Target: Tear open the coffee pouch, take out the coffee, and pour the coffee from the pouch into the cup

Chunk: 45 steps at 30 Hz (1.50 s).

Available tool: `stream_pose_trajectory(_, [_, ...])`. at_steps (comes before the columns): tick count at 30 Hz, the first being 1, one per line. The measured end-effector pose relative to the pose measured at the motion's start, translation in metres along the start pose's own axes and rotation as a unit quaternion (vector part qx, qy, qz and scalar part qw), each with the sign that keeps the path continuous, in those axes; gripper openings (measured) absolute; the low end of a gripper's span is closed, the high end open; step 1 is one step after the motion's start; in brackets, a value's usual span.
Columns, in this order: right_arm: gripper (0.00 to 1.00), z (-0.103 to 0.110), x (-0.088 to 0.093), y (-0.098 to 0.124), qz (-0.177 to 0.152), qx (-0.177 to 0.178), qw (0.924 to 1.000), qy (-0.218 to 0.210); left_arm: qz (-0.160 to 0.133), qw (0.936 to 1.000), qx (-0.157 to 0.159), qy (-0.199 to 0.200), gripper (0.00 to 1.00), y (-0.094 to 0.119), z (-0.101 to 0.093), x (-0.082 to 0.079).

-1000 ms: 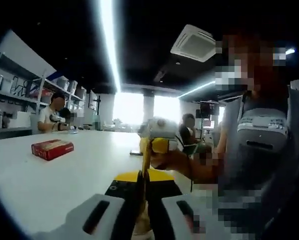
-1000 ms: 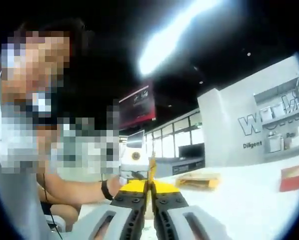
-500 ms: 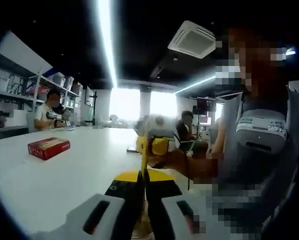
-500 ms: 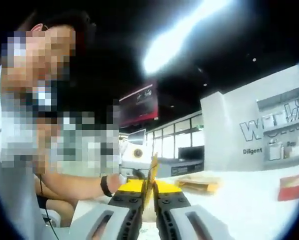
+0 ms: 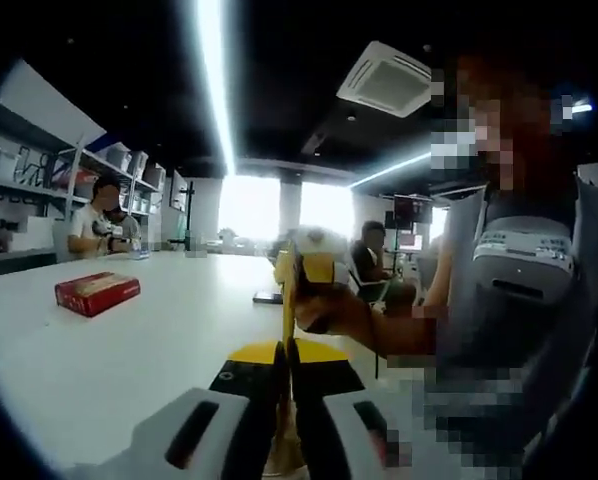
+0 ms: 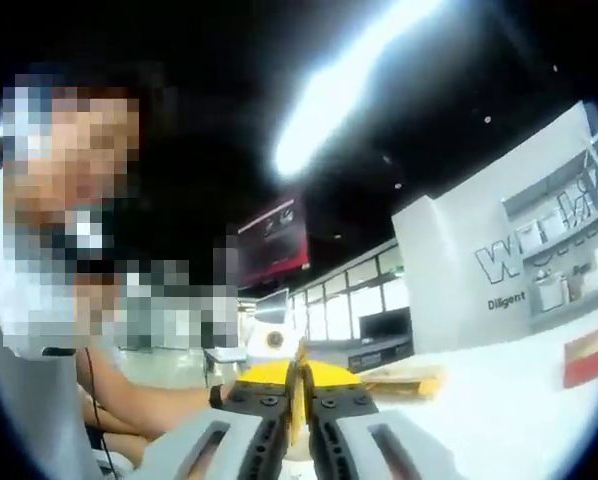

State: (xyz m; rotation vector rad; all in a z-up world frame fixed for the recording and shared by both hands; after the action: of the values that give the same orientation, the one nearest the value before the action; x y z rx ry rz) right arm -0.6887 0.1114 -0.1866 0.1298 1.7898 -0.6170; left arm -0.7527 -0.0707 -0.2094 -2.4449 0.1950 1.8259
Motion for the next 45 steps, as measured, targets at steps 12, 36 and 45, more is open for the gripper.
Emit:
stream_pose_trajectory(12, [0.09,0.002,0.003,-0.008,0.016,-0.011,0.9997,0.017,0.013,0.9999,-0.002,-0.003,0.06,-0.001,0.001,0.003])
stream_pose_trajectory(36, [0.07,0.004,0.019,-0.019,0.039,-0.025,0.9988,0.016,0.027,0.9994,-0.004,-0.02,0.05,-0.001,-0.006,-0.004])
stream_pose_trajectory(45, [0.08,0.008,0.026,-0.022,0.054,-0.031,0.998,0.009,0.027,0.9994,-0.006,-0.021,0.05,-0.001,-0.006,-0.006])
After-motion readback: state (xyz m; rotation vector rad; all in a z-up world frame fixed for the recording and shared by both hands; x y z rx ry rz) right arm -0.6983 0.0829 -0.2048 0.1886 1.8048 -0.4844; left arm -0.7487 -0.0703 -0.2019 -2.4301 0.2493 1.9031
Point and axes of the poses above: the point that each gripper's makers call its tool centre point, and the gripper's own axes: y roughly backward along the fingers, z roughly to its left, x roughly out of its underside, the point moved 8 cm from there along y, roughly backward along the fingers, and after that the axes turned 13 degrees about y, right-handed, at the moved point
